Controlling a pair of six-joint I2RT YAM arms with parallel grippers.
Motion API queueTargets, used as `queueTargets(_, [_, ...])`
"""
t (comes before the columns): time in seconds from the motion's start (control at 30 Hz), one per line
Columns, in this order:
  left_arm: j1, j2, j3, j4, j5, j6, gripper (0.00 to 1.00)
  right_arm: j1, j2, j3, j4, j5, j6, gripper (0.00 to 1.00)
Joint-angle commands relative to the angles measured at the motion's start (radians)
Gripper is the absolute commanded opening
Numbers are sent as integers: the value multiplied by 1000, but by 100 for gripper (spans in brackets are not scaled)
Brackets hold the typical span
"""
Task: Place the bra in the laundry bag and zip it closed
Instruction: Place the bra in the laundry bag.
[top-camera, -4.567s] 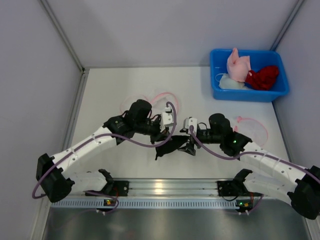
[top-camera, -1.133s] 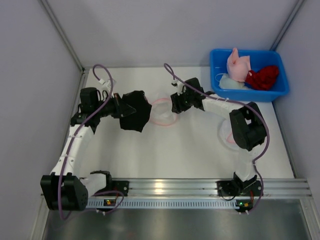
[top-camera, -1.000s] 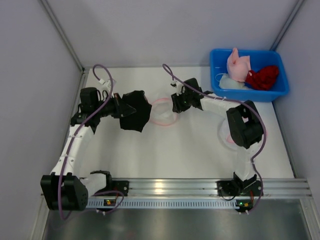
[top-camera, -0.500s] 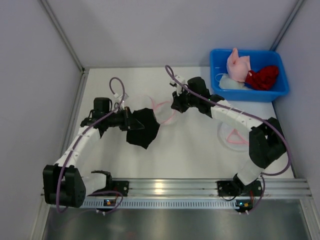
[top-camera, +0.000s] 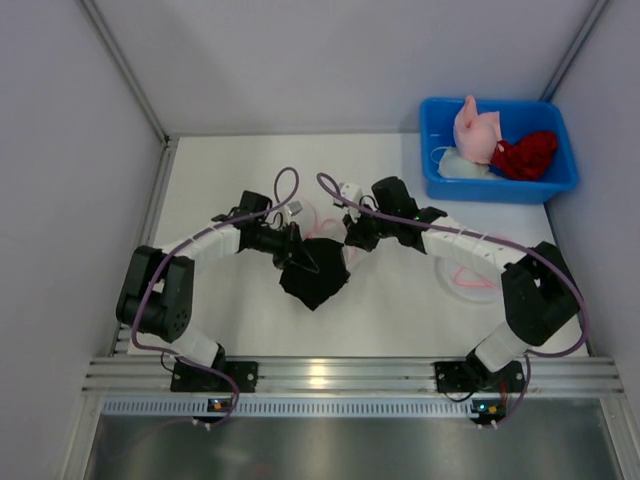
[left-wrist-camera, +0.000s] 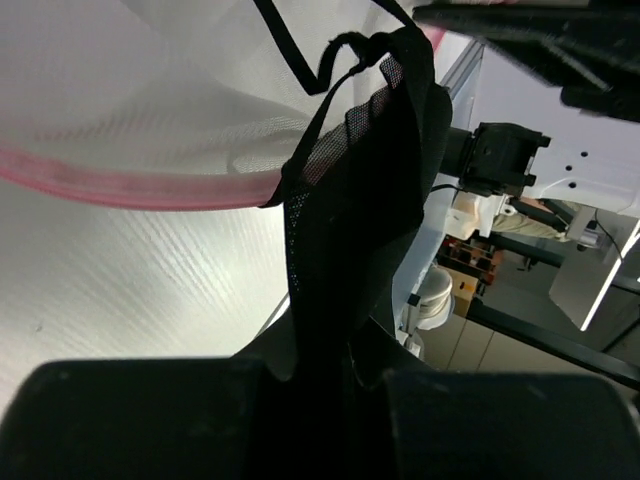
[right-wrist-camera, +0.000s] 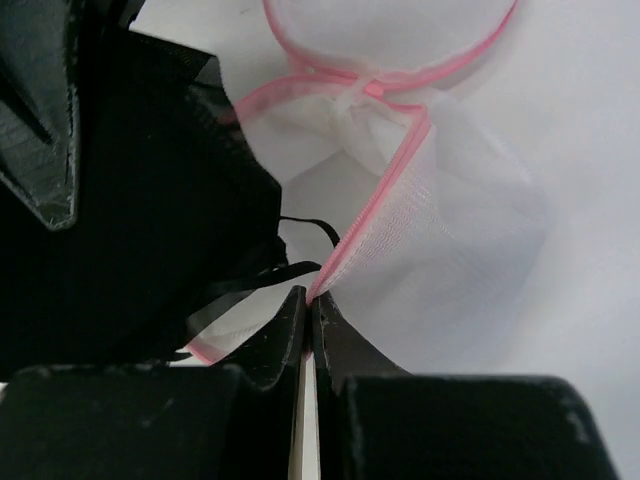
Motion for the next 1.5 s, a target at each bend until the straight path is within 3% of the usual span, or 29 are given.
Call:
queueTargets(0.0, [2, 40, 68, 46, 103, -17, 0, 15, -72, -26, -13, -6, -102, 0])
queueTargets(0.23, [69, 60, 102, 45, 34, -22, 0, 0, -94, -64, -20, -19, -124, 0])
queueTargets(0.57, [-100, 199, 145, 91, -52, -118, 0, 6, -54, 22, -20, -97, -120, 0])
queueTargets(0.87, [-26, 299, 179, 539, 60, -517, 0, 22, -74, -43, -48, -114, -145, 0])
queueTargets(1.07, [48, 255, 38, 852, 2, -746, 0, 22, -75, -66, -54, -127, -124, 0])
queueTargets(1.27, [87, 181, -102, 934, -15, -804, 0, 16, -36, -28, -47, -205, 26, 0])
queueTargets(1.37, [107, 108, -203, 1061, -93, -925, 0, -3, -2, -1, -13, -314, 200, 0])
queueTargets(1.47, [103, 71, -206, 1056, -128, -959, 0, -1, 14, -38, 100, -411, 424, 0])
